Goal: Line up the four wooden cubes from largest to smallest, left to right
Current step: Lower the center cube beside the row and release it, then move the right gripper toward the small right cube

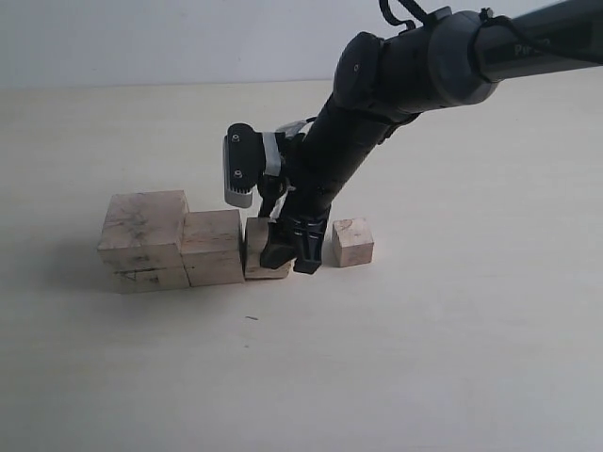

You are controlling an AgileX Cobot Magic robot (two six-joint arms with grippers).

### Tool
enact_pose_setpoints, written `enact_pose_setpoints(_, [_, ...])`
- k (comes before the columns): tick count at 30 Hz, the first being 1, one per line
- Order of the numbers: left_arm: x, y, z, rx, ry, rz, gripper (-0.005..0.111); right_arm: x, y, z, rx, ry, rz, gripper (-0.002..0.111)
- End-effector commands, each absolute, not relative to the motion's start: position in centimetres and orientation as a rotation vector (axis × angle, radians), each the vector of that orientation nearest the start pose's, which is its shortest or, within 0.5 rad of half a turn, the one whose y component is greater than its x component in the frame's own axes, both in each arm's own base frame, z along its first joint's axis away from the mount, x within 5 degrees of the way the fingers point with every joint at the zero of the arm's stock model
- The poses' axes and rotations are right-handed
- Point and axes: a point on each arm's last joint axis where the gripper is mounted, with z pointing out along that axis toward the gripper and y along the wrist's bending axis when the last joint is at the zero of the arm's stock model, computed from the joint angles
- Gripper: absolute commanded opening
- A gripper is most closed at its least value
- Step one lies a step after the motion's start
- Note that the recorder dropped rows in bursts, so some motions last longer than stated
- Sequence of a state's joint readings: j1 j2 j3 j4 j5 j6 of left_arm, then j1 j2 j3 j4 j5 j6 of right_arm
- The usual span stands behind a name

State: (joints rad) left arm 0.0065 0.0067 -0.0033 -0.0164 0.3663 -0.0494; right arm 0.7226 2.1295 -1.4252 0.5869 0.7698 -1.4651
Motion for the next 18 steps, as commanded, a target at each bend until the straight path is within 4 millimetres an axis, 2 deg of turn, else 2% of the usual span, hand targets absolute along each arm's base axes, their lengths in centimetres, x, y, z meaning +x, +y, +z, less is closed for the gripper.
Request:
enact_pose_setpoints(1, [5.3, 0.0, 18.1, -0.060, 1.837, -0.054, 0.000, 29.3, 30.6, 13.4, -2.128, 1.788, 0.528, 0.057])
enact_pose_setpoints(7, [5.3, 0.0, 18.1, -0.060, 1.837, -0.054, 0.000, 29.4, 30.7, 14.0, -2.074, 1.820, 0.526, 0.068])
enact_pose_setpoints(8, [5.3, 0.0, 18.1, -0.060, 1.837, -0.054, 0.000, 29.4, 30.7, 14.5, -2.059, 1.812, 0.522, 0.071])
enact_pose_setpoints(13, [5.3, 0.0, 18.1, -0.060, 1.837, -0.054, 0.000, 29.4, 30.1, 17.5, -1.962, 1.883, 0.462, 0.070])
enact_pose_setpoints(15, [5.3, 0.0, 18.1, -0.060, 1.837, -0.054, 0.000, 29.5, 29.4, 18.9, -1.889, 1.972, 0.386, 0.064])
enact_pose_setpoints(16, [5.3, 0.0, 18.1, -0.060, 1.837, -0.054, 0.000, 29.6, 28.8, 19.0, -1.853, 2.053, 0.313, 0.055])
enact_pose_setpoints(18, [5.3, 0.0, 18.1, -0.060, 1.837, -0.054, 0.000, 29.8, 28.2, 18.6, -1.823, 2.145, 0.244, 0.043])
